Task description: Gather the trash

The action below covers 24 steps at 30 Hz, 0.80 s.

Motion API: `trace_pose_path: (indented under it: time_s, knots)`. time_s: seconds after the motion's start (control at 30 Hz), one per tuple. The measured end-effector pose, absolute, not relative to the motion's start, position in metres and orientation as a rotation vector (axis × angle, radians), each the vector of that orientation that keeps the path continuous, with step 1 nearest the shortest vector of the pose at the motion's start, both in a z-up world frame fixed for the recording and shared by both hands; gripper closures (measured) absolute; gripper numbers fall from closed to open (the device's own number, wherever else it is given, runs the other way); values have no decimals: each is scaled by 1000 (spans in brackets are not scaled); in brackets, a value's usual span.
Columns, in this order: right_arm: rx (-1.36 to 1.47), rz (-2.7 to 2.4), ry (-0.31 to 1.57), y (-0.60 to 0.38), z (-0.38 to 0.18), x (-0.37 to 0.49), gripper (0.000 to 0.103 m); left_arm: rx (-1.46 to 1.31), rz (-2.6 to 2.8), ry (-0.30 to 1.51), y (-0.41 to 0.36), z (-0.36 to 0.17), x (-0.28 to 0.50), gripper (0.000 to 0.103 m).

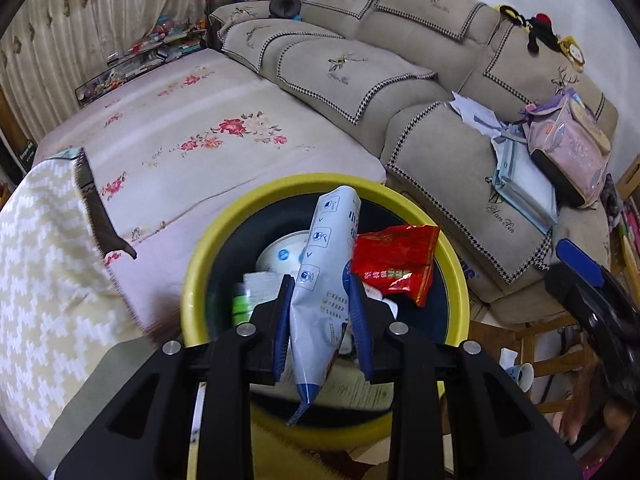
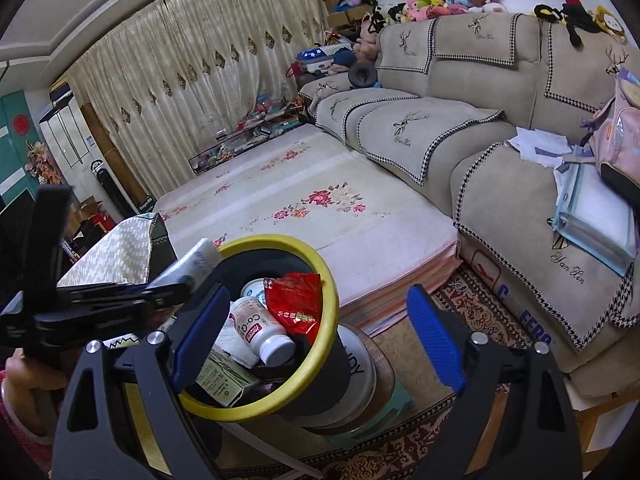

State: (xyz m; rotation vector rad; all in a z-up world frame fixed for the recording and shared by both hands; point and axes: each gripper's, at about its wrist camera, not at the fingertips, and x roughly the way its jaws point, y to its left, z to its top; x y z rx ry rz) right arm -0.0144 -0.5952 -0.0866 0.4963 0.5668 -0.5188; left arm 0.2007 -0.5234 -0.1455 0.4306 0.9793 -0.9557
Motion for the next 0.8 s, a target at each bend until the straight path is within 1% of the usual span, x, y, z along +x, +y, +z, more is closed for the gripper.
trace_pose_path:
  time_s: [0.03,0.07,0.1,0.13,0.17,0.23,0.27,0.3,0.33,0.37,0.4,0.47,0.6,0.8]
  knots:
    - [500,-515,566,-595,-87,-15,18,439,-944,974,-530,-148,200,72]
    - [501,-513,565,-595,-87,-16,18,442,-936,969,-531,-149,202,68]
    - [502,-510,563,-595,-87,-16,18,444,-920,956,-533,-150,202,54]
    - [503,-509,562,-595,-87,-17,18,442,-900,939,-534,-149,202,49]
    - [503,-505,561,-592,-86,-18,18,434,-885,920,-533,-146,202,45]
    - [497,-496,559,-588,-83,-19,18,405,-868,886,-522,-136,199,44]
    - [490,-488,560,-584,-82,-20,17,391,-863,873,-515,-130,197,39]
    - [482,-479,563,-580,-81,-20,17,365,-854,846,-501,-119,194,29]
    - [476,-471,566,-577,-81,-20,16,347,-843,818,-488,-110,190,24]
    - [465,-453,574,-570,-81,-20,16,330,-816,769,-468,-98,183,14]
    - [457,-436,581,-564,-81,-19,16,326,-795,739,-454,-91,177,9]
    - [445,-402,590,-552,-82,-18,14,319,-737,669,-419,-74,163,5]
    - [403,-316,593,-519,-74,-15,8,268,-586,590,-325,-48,132,5]
    - [284,-234,560,-468,-46,-14,7,192,-276,527,-184,-23,85,5]
